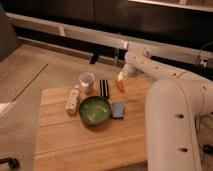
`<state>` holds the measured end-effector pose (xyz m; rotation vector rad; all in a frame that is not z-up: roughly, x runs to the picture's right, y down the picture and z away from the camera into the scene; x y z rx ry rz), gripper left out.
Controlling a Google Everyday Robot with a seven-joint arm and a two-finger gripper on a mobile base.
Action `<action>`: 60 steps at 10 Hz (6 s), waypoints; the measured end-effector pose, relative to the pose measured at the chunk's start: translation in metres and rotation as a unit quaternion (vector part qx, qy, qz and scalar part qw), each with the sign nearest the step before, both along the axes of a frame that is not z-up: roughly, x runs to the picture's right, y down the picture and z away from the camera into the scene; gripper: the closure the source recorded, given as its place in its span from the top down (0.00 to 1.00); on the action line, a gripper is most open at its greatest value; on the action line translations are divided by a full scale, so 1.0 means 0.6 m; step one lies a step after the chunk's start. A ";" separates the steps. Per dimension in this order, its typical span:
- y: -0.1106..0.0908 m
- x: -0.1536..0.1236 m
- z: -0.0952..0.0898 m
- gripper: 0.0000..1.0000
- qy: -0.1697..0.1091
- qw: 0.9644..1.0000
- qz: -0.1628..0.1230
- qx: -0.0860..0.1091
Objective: Place the pepper on the white sponge
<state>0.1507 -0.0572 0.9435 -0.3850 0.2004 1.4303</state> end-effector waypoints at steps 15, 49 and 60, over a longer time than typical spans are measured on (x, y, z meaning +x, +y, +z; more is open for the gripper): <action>0.041 0.020 0.089 0.65 0.015 0.999 -0.003 -0.038; 0.233 -0.093 -0.142 0.00 0.012 0.983 -0.086 -0.164; 0.283 -0.109 -0.160 0.62 0.063 0.968 -0.158 -0.186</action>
